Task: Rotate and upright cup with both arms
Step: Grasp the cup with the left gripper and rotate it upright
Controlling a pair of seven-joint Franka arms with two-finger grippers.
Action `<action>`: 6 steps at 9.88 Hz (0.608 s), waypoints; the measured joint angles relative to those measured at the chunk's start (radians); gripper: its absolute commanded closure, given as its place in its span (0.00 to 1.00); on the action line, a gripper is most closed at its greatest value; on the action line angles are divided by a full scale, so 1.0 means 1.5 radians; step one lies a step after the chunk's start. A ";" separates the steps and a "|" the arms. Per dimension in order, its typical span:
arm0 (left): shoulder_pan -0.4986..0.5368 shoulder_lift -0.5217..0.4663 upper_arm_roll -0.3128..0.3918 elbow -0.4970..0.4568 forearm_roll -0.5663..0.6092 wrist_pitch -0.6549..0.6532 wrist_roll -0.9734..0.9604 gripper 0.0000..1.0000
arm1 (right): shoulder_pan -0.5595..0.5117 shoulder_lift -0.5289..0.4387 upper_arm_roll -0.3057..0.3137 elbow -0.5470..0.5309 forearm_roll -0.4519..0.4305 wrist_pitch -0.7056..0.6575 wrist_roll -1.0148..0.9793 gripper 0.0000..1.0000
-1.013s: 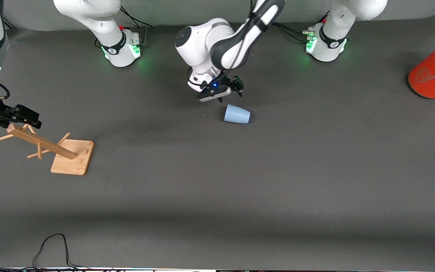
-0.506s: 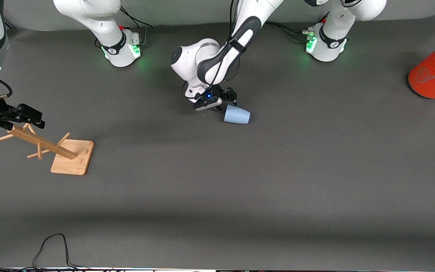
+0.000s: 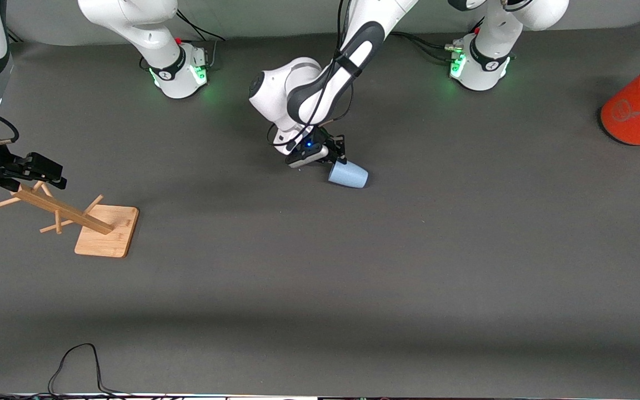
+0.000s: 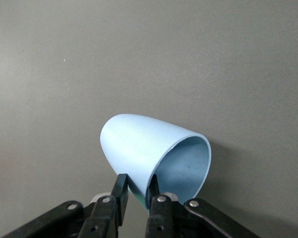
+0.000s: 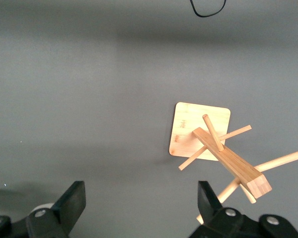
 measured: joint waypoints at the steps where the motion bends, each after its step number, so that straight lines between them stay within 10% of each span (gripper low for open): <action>1: 0.000 0.000 0.000 0.002 0.000 -0.001 0.000 1.00 | 0.001 0.000 0.000 0.000 0.000 0.001 0.000 0.00; 6: 0.085 -0.024 0.004 0.069 -0.070 -0.032 0.121 1.00 | 0.003 0.000 -0.001 -0.001 0.000 0.005 0.000 0.00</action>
